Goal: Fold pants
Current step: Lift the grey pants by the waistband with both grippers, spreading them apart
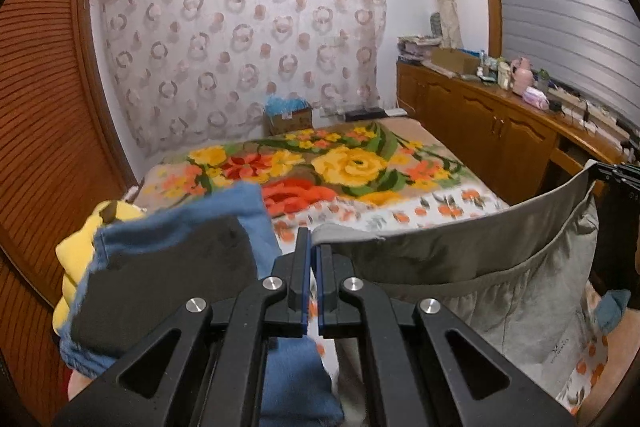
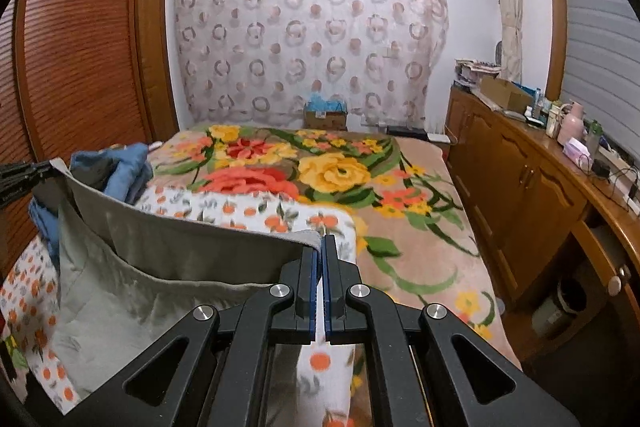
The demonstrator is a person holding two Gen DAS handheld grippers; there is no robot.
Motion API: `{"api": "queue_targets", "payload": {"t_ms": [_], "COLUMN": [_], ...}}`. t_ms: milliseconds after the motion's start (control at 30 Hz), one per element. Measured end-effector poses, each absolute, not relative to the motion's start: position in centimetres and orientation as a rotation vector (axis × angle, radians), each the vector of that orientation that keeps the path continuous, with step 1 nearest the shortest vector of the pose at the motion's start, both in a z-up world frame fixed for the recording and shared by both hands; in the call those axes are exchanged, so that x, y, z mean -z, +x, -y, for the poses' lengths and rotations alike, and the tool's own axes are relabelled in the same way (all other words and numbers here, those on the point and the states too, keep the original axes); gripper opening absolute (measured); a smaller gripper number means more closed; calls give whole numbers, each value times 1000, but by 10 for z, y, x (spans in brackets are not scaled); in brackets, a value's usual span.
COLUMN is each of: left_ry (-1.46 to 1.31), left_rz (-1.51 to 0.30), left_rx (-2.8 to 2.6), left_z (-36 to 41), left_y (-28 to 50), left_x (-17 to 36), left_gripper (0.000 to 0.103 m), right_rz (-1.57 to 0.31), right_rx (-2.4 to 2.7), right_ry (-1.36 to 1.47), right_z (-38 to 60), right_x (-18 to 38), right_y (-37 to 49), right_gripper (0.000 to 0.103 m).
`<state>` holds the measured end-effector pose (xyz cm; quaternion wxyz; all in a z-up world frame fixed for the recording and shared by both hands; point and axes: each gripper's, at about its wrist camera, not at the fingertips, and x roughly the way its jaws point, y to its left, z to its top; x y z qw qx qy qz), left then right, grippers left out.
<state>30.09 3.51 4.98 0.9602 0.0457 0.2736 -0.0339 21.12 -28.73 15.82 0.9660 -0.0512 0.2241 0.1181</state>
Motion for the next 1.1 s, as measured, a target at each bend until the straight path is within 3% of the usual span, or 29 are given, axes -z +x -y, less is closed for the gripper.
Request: {"api": "queue_targets", "payload": {"t_ms": [333,667,1100], "left_ry": [102,87,90], "left_rz": [-455,-409,-330], "left_rx": [53,85,179], "left_z": [-40,-40,-35], "left_y": [310,254,124], "left_x": [-109,-123,-169], "left_gripper": [3,3,3], "right_rz": [-341,-300,-197], "right_rx": [-218,-223,-256], "right_ry": [-108,-114,-175], "right_z": [278,280,301], "right_x": [-240,-233,-238], "right_y": [221,157,32], "right_gripper": [2,2,2]}}
